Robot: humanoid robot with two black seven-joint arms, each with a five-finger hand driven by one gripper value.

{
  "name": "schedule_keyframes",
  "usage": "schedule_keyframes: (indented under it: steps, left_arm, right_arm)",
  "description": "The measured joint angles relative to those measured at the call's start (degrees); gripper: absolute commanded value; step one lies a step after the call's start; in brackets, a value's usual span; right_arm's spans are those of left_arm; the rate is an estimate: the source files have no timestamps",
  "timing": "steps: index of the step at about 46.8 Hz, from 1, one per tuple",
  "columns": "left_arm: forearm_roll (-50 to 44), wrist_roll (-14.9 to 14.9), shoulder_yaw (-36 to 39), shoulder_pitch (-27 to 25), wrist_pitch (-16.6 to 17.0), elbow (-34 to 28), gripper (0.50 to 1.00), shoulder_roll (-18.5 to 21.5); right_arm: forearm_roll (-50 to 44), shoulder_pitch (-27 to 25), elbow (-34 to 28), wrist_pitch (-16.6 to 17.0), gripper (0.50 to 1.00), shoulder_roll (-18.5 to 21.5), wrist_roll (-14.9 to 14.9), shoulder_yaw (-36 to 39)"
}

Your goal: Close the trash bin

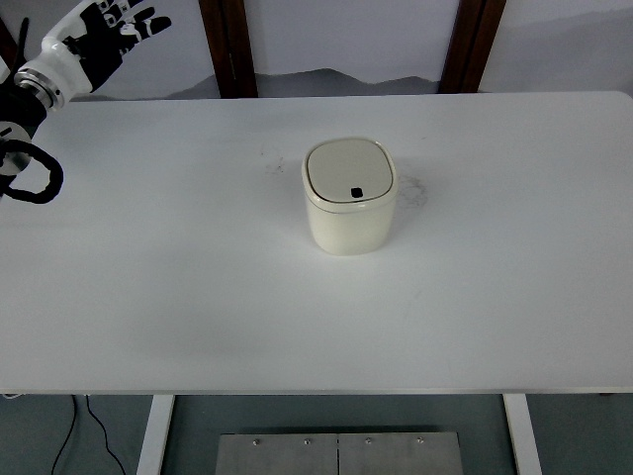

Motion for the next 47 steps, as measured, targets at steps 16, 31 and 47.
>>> schedule_keyframes:
  steps: [16, 31, 47]
  left_arm:
    - [-5.3, -1.0, -14.0, 12.4, -1.0, 5.0, 1.000, -0.7]
    - [-6.2, -1.0, -21.5, 19.6, -4.2, 9.4, 1.000, -5.2]
    - [-9.6, -1.0, -22.0, 23.9, -4.9, 10.4, 1.000, -7.7]
  right_arm:
    - [0.0, 0.0, 0.0, 0.0, 0.991, 0.0, 0.0, 0.0]
    - [0.0, 0.0, 0.0, 0.0, 0.991, 0.0, 0.0, 0.0]
    - [0.0, 0.0, 0.0, 0.0, 0.991, 0.0, 0.0, 0.0]
